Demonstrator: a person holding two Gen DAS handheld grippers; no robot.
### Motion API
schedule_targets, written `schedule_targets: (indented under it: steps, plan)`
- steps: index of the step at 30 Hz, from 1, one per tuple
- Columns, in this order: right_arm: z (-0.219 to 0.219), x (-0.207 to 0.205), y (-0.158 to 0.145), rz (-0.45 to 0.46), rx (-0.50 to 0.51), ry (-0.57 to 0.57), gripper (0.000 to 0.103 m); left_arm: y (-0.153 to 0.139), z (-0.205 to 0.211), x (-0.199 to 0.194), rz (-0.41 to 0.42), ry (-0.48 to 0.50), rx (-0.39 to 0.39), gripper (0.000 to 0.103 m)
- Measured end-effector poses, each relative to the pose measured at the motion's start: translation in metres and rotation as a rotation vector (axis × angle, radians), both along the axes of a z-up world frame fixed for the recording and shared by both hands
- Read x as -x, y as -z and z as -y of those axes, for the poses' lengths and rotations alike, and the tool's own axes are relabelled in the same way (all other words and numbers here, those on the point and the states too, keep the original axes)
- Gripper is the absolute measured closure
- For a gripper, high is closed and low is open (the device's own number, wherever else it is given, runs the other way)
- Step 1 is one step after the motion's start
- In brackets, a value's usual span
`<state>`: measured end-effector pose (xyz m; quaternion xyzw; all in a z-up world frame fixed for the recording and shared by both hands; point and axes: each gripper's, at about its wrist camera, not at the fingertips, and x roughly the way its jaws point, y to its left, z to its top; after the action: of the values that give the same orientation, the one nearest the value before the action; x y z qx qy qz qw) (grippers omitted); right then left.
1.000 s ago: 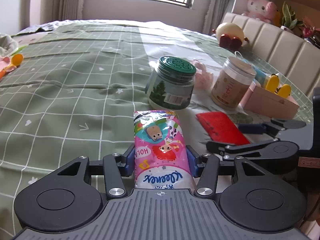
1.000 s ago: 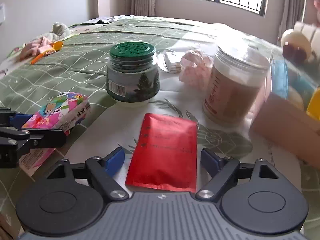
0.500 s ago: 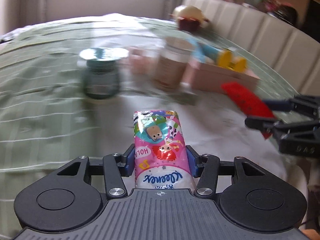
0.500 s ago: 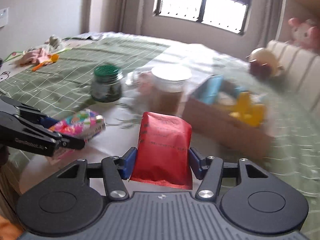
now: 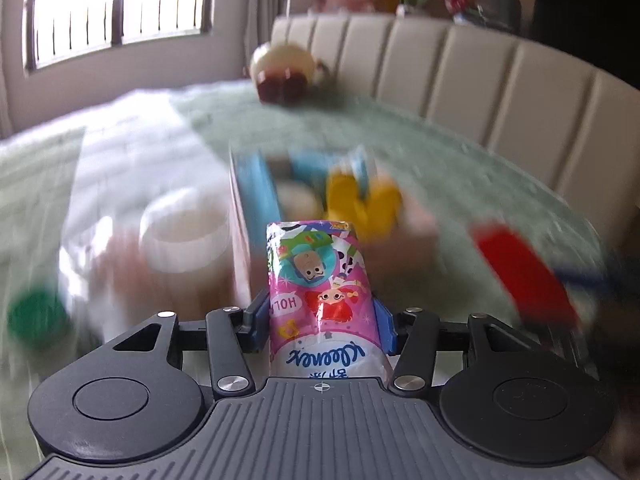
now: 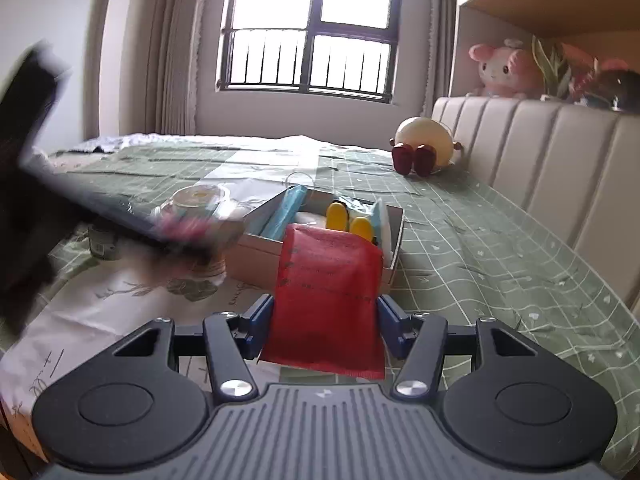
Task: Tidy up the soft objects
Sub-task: 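Carry the tissue pack into the pink box and open the left gripper while the right carries the red packet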
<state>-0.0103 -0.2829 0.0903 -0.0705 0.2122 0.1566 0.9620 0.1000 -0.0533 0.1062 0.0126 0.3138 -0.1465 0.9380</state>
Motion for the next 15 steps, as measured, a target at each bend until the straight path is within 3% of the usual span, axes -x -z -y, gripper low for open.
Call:
schedule_targets:
  steps: [6, 8, 10, 11, 13, 15]
  plan:
    - [0.021, -0.01, 0.011, -0.02, -0.025, 0.043, 0.047, -0.015, 0.033, -0.101, 0.091, 0.017, 0.061, 0.043]
    - [0.031, -0.01, 0.014, -0.027, -0.04, 0.064, 0.047, -0.003, 0.042, -0.13, 0.043, -0.015, 0.071, 0.043]
    - [0.039, -0.012, 0.019, -0.038, -0.049, 0.079, 0.047, 0.016, 0.05, -0.15, -0.034, -0.048, 0.033, 0.041]
    - [0.043, -0.012, 0.023, -0.047, -0.051, 0.086, 0.047, 0.025, 0.053, -0.156, -0.06, -0.04, 0.034, 0.031]
    - [0.05, -0.015, 0.029, -0.07, -0.054, 0.102, 0.047, 0.037, 0.052, -0.161, -0.102, -0.007, 0.083, 0.03]
    - [0.053, -0.019, 0.035, -0.094, -0.058, 0.115, 0.047, 0.04, 0.051, -0.164, -0.151, -0.015, 0.067, 0.031]
